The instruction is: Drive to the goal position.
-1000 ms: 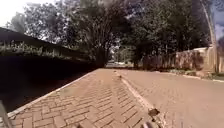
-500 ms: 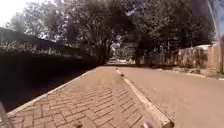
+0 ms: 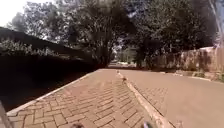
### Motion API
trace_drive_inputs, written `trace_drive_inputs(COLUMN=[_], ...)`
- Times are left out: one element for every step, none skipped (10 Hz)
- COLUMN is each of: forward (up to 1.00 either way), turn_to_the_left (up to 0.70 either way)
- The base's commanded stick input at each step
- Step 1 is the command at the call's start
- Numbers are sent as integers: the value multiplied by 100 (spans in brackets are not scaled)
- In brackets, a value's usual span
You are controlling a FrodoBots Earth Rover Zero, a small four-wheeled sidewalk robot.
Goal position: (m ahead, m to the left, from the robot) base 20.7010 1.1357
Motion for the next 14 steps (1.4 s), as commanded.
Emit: trace_drive_inputs(forward=[70,70,70,70,70,70,70,70,70,70,70,70,70,70], turn_to_the_left=[0,0,0,0,0,0,0,0,0,0,0,0,0,0])
